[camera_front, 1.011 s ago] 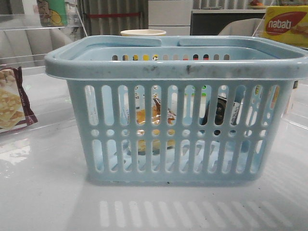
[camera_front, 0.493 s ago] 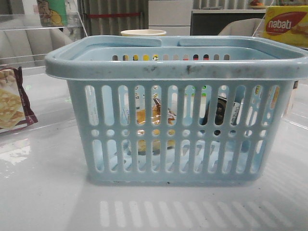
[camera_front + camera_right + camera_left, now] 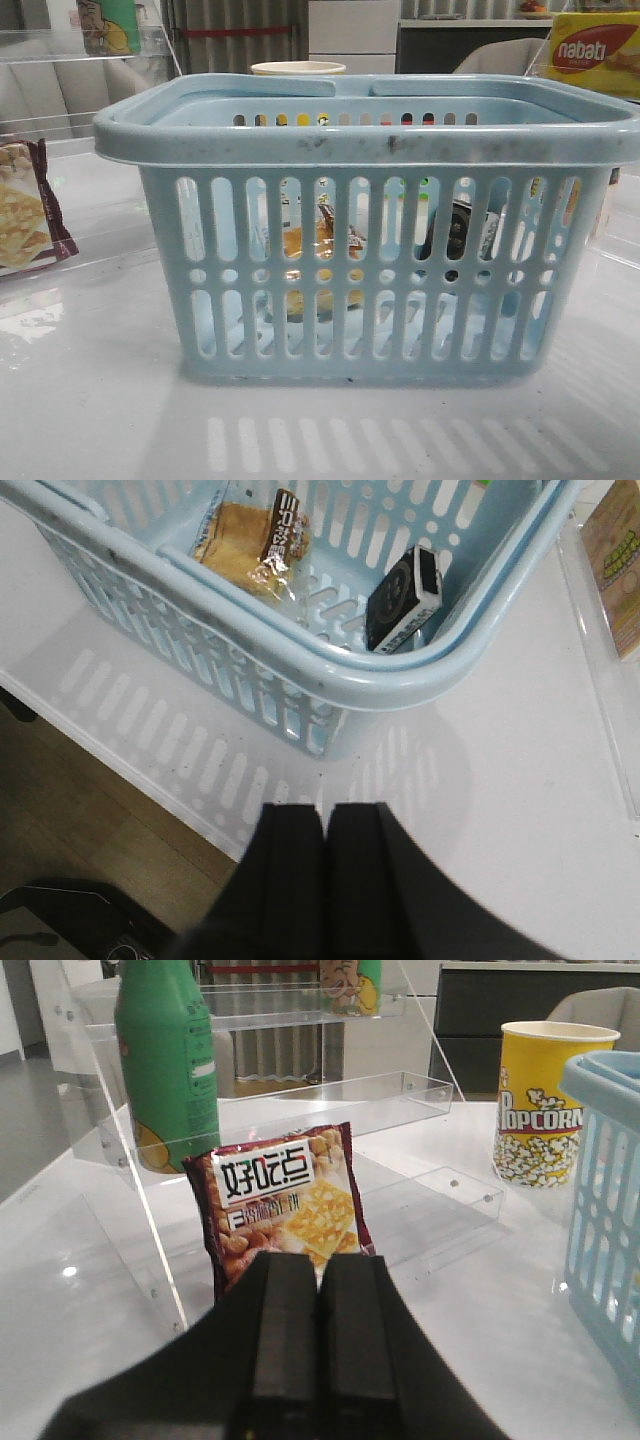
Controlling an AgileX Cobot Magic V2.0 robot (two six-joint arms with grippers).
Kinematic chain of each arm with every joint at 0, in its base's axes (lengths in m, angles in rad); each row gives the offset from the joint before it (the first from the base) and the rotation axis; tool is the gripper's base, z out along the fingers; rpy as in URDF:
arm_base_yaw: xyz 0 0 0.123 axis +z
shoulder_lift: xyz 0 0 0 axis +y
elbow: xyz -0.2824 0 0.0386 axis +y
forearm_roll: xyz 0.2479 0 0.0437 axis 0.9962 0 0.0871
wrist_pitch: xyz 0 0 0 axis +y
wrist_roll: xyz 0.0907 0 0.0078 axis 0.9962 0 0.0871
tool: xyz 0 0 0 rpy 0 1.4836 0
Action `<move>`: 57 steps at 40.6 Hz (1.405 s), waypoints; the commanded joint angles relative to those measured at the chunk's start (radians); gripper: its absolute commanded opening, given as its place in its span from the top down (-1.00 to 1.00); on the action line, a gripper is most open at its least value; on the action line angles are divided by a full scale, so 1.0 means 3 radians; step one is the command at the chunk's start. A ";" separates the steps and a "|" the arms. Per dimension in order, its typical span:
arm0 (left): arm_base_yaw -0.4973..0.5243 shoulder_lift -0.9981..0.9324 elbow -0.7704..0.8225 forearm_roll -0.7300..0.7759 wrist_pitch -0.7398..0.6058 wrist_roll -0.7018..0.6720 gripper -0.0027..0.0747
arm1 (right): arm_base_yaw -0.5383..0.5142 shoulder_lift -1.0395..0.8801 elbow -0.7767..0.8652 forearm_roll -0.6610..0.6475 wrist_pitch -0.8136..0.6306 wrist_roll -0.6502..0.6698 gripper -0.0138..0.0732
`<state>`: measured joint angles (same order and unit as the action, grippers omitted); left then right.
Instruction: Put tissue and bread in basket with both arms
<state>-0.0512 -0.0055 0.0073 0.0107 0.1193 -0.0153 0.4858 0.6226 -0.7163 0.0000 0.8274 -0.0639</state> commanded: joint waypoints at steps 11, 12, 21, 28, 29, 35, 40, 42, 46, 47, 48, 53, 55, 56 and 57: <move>0.0047 -0.0066 -0.0003 0.0004 -0.0465 -0.0023 0.69 | -0.0009 0.0007 -0.0088 -0.0040 -0.0228 -0.0024 0.55; 0.0047 -0.0066 -0.0003 0.0004 -0.0465 -0.0023 0.69 | -0.0009 0.0007 -0.0088 -0.0040 -0.0228 -0.0024 0.55; 0.0047 -0.0066 -0.0003 0.0004 -0.0465 -0.0023 0.69 | -0.0009 0.0007 -0.0088 -0.0040 -0.0228 -0.0024 0.55; 0.0047 -0.0066 -0.0003 0.0004 -0.0465 -0.0023 0.69 | -0.0009 0.0007 -0.0088 -0.0040 -0.0228 -0.0024 0.55; 0.0047 -0.0066 -0.0003 0.0004 -0.0465 -0.0023 0.69 | -0.0009 0.0007 -0.0088 -0.0040 -0.0228 -0.0024 0.55; 0.0047 -0.0066 -0.0003 0.0004 -0.0465 -0.0023 0.69 | -0.0009 0.0007 -0.0088 -0.0040 -0.0228 -0.0024 0.55; 0.0047 -0.0066 -0.0003 0.0004 -0.0465 -0.0023 0.69 | -0.0009 0.0007 -0.0088 -0.0040 -0.0228 -0.0024 0.55; 0.0047 -0.0066 -0.0003 0.0004 -0.0465 -0.0023 0.69 | -0.0009 0.0007 -0.0088 -0.0040 -0.0228 -0.0024 0.55; 0.0047 -0.0066 -0.0003 0.0004 -0.0465 -0.0023 0.69 | -0.0009 0.0007 -0.0088 -0.0040 -0.0228 -0.0024 0.55; 0.0047 -0.0066 -0.0003 0.0004 -0.0465 -0.0023 0.69 | -0.0004 -0.0009 -0.0075 -0.0036 -0.0242 -0.0024 0.55; 0.0047 -0.0066 -0.0003 0.0004 -0.0465 -0.0023 0.69 | -0.0004 -0.0036 -0.0068 -0.0040 -0.0246 -0.0024 0.55; 0.0047 -0.0059 -0.0003 0.0004 -0.0465 -0.0023 0.69 | -0.0176 -0.0211 0.0065 0.0000 -0.0302 -0.0024 0.55; 0.0047 -0.0059 -0.0003 0.0004 -0.0465 -0.0023 0.69 | -0.0308 -0.0333 0.0182 0.0024 -0.0397 -0.0024 0.55; 0.0047 -0.0059 -0.0003 0.0004 -0.0465 -0.0023 0.69 | -0.0392 -0.0393 0.0268 0.0031 -0.0476 -0.0024 0.55; 0.0047 -0.0059 -0.0003 0.0004 -0.0465 -0.0023 0.69 | -0.0458 -0.0479 0.0340 0.0031 -0.0541 -0.0024 0.55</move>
<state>-0.0367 -0.0055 0.0073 0.0140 0.0803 -0.0153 0.4115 0.5337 -0.6443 0.0085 0.7890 -0.0639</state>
